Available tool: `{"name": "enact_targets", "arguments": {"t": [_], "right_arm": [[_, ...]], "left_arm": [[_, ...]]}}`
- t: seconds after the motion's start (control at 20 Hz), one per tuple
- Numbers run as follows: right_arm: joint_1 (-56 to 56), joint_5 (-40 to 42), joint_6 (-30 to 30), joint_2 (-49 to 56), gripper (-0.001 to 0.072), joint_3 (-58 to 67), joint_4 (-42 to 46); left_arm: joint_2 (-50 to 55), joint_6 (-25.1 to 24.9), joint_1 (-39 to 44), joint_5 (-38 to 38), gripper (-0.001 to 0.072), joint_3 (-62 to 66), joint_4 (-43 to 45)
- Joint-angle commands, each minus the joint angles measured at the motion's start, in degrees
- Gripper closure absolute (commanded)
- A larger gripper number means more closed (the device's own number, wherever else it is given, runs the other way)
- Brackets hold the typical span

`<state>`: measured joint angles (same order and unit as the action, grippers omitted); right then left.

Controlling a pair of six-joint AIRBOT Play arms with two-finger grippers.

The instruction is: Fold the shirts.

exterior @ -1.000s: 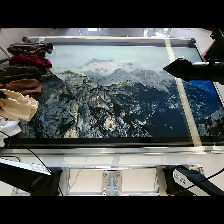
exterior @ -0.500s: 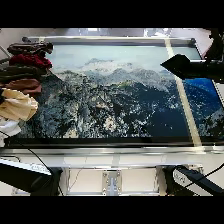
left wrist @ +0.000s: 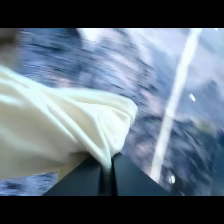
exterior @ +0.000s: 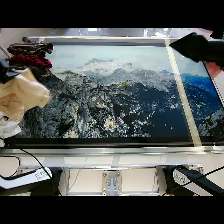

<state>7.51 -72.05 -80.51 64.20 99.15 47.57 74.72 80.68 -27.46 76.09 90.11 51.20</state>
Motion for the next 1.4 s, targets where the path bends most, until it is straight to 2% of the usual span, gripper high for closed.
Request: {"name": "enact_targets", "arguments": {"t": [0.0,0.15,0.25,0.3,0.35,0.4,0.45,0.5,0.65,0.7,0.75,0.8,0.85,0.9,1.1,1.2,1.25,1.35], "right_arm": [[0.0,-5.2,0.8,0.0,0.0189,11.5,3.5],[0.0,-8.8,0.8,-0.2,0.0190,19.4,8.1],[0.0,-9.4,1.9,-1.3,0.0190,19.8,10.2],[0.0,-10.2,2.1,-1.7,0.0190,19.7,11.3],[0.0,-11.4,2.2,-1.7,0.0189,19.7,12.5],[0.0,-12.8,2.3,-1.6,0.0189,19.7,14.5],[0.0,-14.2,3.2,-1.6,0.0190,19.7,18.3],[0.0,-15.9,3.8,-1.6,0.0190,19.7,23.7],[0.0,-19.7,1.9,-1.7,0.0190,16.5,38.1],[0.0,-20.2,0.3,-1.6,0.0190,13.5,38.2],[0.0,-20.1,-0.5,-1.6,0.0190,9.2,36.4],[0.0,-19.3,-1.0,-1.6,0.0190,4.2,33.2],[0.0,-17.6,-1.0,-1.6,0.0190,-1.8,29.4],[-0.1,-15.4,-0.8,-1.6,0.0190,-8.1,25.7],[0.0,-8.3,1.2,-1.6,0.0190,-30.1,19.5],[0.0,-7.8,2.7,-1.7,0.0190,-37.3,18.4],[0.0,-7.8,3.9,-1.7,0.0190,-39.6,17.6],[0.0,-7.6,5.0,-1.7,0.0190,-42.5,15.8]], "left_arm": [[-7.3,-0.5,16.1,5.0,0.0692,0.0,-3.7],[-6.8,1.6,33.6,3.6,0.0692,-0.1,-3.1],[-4.4,1.6,44.4,0.5,0.0692,-0.1,-3.1],[-2.6,1.6,49.7,-2.1,0.0660,-0.1,-2.8],[-1.0,0.3,53.5,-5.2,0.0430,-0.1,-1.9],[0.4,-1.7,56.2,-8.6,0.0000,0.0,0.8],[1.0,-1.2,56.9,-11.1,-0.0004,0.0,5.1],[0.8,2.1,56.2,-13.2,-0.0004,0.1,11.4],[-1.2,22.3,48.4,-19.2,0.0003,0.0,31.0],[-1.2,27.8,45.3,-20.9,0.0003,0.0,32.3],[-0.5,30.1,42.6,-21.1,0.0004,-0.1,31.6],[1.1,29.8,40.4,-19.5,0.0004,-0.1,29.7],[3.1,28.2,38.7,-17.0,0.0005,-0.1,27.4],[5.6,22.9,37.4,-14.5,0.0013,-0.1,23.8],[17.4,-2.4,37.2,-8.2,0.0013,-0.1,10.5],[22.2,-11.8,39.3,-3.4,0.0012,-0.1,11.9],[24.0,-14.8,40.6,-2.0,0.0012,-0.1,14.6],[26.4,-15.6,44.0,-2.3,0.0012,-0.1,25.3]]}}
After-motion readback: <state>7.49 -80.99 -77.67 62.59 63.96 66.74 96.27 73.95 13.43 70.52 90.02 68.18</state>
